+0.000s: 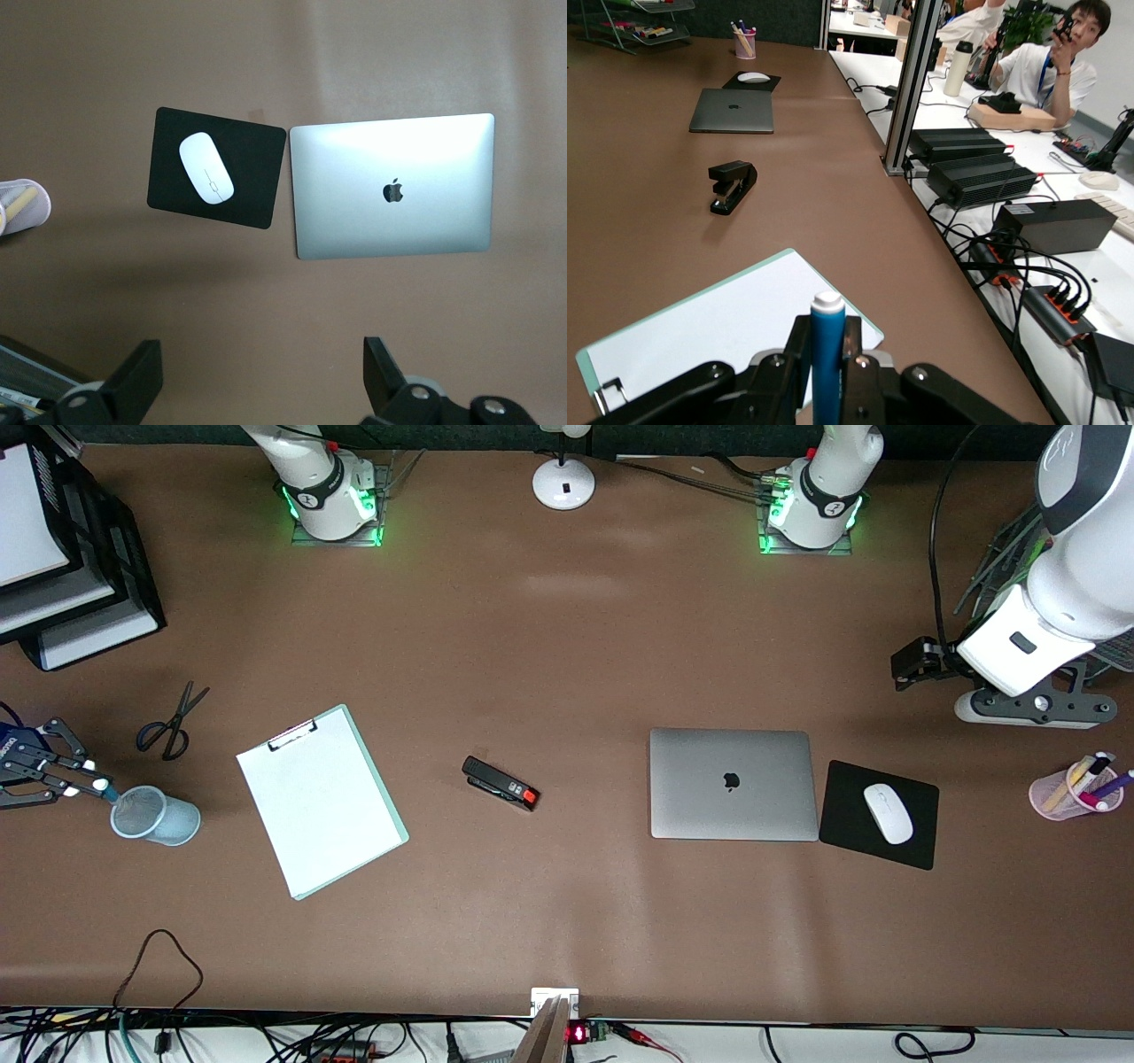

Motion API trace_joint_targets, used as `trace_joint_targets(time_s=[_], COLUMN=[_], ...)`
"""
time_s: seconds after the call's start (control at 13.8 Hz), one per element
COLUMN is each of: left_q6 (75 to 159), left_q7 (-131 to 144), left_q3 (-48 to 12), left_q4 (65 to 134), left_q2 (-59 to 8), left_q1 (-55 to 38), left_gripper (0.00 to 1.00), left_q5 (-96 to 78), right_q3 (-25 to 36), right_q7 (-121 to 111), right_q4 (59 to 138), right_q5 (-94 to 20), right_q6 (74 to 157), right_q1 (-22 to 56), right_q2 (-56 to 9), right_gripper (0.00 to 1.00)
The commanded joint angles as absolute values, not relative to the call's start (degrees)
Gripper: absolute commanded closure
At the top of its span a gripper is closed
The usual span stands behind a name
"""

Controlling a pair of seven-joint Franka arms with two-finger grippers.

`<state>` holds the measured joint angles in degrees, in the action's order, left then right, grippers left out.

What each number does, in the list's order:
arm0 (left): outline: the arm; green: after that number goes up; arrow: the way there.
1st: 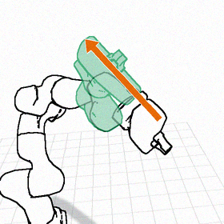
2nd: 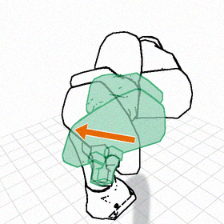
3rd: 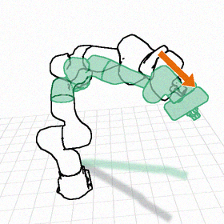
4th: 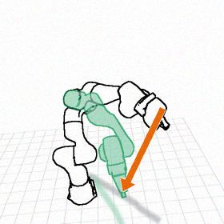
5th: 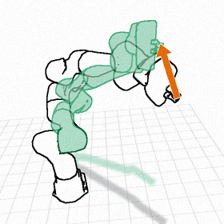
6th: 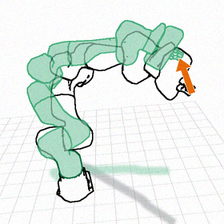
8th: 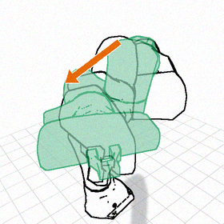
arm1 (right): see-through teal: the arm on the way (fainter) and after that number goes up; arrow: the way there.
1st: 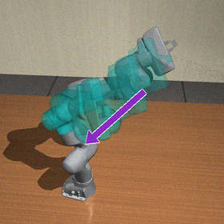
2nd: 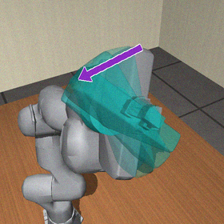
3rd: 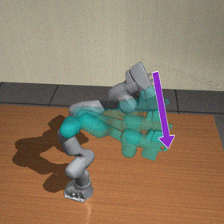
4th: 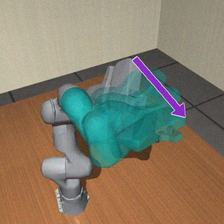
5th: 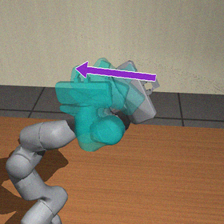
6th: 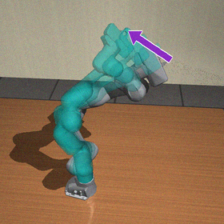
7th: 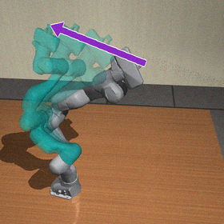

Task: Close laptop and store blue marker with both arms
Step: 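Lower the marker over the light blue cup while the left gripper withdraws, then open the right gripper to drop the marker into the cup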

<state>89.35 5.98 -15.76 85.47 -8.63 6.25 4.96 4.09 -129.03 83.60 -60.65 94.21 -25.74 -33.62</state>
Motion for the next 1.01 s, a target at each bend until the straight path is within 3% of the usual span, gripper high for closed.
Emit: trace_joint_targets(time_s=[0.0, 0.07, 0.29, 0.51, 0.72, 0.8, 0.87, 0.94], left_q6=[87.89, 88.41, 91.31, 96.23, 95.8, 95.71, 95.71, 95.71], left_q7=[3.27, 0.64, -2.19, -1.67, -2.29, -2.29, -2.37, -2.29], left_q3=[-15.82, -14.17, -1.61, -1.23, -1.4, -1.41, -1.41, -1.41], left_q4=[85.07, 86.04, 89.55, 98.67, 97.83, 97.13, 96.95, 96.94], left_q2=[-7.13, -6.25, -4.14, 2.44, 1.59, 1.32, 1.14, 1.06], left_q1=[6.68, 5.81, -2.44, -2.9, -2.73, -2.72, -2.72, -2.72], left_gripper=[0.0, 0.0, 0.0, 0.0, 0.0, 0.0, 0.0, 0.0], left_q5=[3.79, 3.17, 0.71, 0.44, 0.53, 0.53, 0.53, 0.53], right_q3=[3.08, 2.99, 3.16, 3.25, 3.43, 3.51, 3.43, 3.43], right_q7=[-132.54, -132.89, -133.94, -132.98, -132.71, -132.45, -130.45, -127.38], right_q4=[82.79, 82.79, 82.79, 82.71, 82.71, 82.18, 80.79, 80.34], right_q5=[-63.1, -63.19, -66.35, -66.27, -65.75, -64.52, -63.29, -62.06], right_q6=[93.08, 93.16, 93.16, 93.78, 96.05, 97.8, 98.34, 98.44], right_q1=[-28.29, -28.3, -29.26, -29.36, -29.36, -29.09, -29.0, -28.92], right_q2=[-36.73, -37.96, -41.48, -42.1, -42.1, -41.93, -41.92, -41.92], right_gripper=[1.0, 1.0, 1.0, 1.0, 0.99, 0.86, 0.09, 0.0])
